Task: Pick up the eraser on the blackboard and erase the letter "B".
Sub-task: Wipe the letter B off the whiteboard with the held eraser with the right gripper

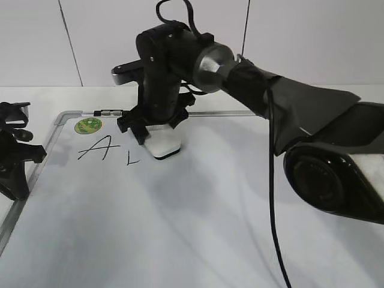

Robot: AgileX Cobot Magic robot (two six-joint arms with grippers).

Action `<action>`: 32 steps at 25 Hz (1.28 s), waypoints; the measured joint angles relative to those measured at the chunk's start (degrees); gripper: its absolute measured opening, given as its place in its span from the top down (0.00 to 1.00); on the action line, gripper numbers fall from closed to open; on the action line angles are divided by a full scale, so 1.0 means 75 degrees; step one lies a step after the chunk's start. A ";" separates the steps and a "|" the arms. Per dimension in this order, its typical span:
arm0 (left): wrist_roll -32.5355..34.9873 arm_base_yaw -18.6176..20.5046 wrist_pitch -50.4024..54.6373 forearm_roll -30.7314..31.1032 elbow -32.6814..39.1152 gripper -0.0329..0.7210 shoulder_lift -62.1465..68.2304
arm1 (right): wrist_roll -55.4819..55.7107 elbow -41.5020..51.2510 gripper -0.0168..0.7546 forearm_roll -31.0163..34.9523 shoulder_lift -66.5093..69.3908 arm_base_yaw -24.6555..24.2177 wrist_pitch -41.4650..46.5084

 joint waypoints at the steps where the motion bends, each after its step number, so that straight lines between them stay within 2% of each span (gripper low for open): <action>1: 0.0000 0.0000 0.0000 -0.0002 0.0000 0.89 0.0000 | 0.0031 0.0000 0.25 0.0000 0.0011 -0.0073 -0.0018; 8: 0.0018 0.0000 -0.0032 -0.0019 0.0000 0.89 0.0000 | 0.0102 -0.0272 0.25 -0.0058 0.0108 -0.0290 0.0073; 16: 0.0018 0.0000 0.0003 -0.0019 0.0000 0.89 0.0000 | 0.0058 -0.0168 0.25 0.0394 -0.0066 -0.0354 0.0292; 26: 0.0018 0.0000 0.0014 -0.0019 0.0000 0.89 0.0000 | -0.0056 0.1735 0.25 0.0744 -0.1704 -0.0322 0.0342; 32: 0.0018 0.0000 0.0001 -0.0019 0.0000 0.89 0.0000 | -0.0260 0.2938 0.25 0.0814 -0.2218 0.0307 0.0342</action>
